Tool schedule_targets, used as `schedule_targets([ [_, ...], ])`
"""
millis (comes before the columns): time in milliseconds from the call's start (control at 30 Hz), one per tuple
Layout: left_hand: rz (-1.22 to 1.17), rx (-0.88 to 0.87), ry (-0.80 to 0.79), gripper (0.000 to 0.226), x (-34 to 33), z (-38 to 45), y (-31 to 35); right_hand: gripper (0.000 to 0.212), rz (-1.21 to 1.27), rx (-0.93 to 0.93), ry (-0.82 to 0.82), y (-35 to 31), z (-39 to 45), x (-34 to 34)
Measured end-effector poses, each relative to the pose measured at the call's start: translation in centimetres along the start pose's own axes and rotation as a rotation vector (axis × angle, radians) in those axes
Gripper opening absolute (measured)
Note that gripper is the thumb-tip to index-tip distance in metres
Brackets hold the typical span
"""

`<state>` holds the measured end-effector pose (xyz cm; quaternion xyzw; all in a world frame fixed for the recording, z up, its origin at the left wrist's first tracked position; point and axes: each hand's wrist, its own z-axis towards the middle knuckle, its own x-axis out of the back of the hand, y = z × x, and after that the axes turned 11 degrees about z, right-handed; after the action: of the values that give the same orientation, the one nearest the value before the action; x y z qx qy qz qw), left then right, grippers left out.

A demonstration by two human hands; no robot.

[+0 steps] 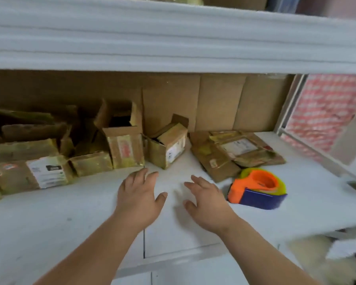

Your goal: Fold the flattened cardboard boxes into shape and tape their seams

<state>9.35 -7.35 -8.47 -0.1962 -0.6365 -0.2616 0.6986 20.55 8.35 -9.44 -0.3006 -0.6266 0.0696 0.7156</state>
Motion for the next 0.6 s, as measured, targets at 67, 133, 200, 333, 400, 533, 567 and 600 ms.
schedule_targets([
  [67, 0.013, -0.064, -0.017, 0.066, -0.3, 1.0, 3.4, 0.055, -0.062, -0.045, 0.057, 2.7, -1.3, 2.0],
  [133, 0.006, -0.118, -0.028, 0.066, -0.6, 2.1, 6.3, 0.051, -0.119, -0.089, 0.118, 5.1, -2.4, 3.8],
  [200, 0.008, -0.169, -0.032, 0.066, -1.0, 3.3, 8.7, 0.051, -0.158, -0.154, 0.172, 7.2, -3.0, 5.1],
  [333, -0.006, -0.231, -0.033, 0.064, -2.2, 6.0, 12.1, 0.068, -0.233, -0.258, 0.228, 10.6, -3.7, 6.7],
  [400, -0.026, -0.249, -0.053, 0.063, -2.8, 7.4, 13.3, 0.07, -0.262, -0.29, 0.153, 12.1, -3.6, 7.0],
  [533, -0.061, -0.274, -0.095, 0.06, -3.7, 9.9, 15.5, 0.074, -0.268, -0.284, 0.055, 14.6, -2.6, 7.9],
  [567, -0.063, -0.277, -0.095, 0.059, -3.9, 10.5, 15.9, 0.07, -0.275, -0.275, 0.038, 15.2, -2.3, 8.3],
  [600, -0.066, -0.274, -0.097, 0.059, -4.1, 11.0, 16.2, 0.064, -0.289, -0.267, 0.013, 15.7, -2.0, 8.7],
])
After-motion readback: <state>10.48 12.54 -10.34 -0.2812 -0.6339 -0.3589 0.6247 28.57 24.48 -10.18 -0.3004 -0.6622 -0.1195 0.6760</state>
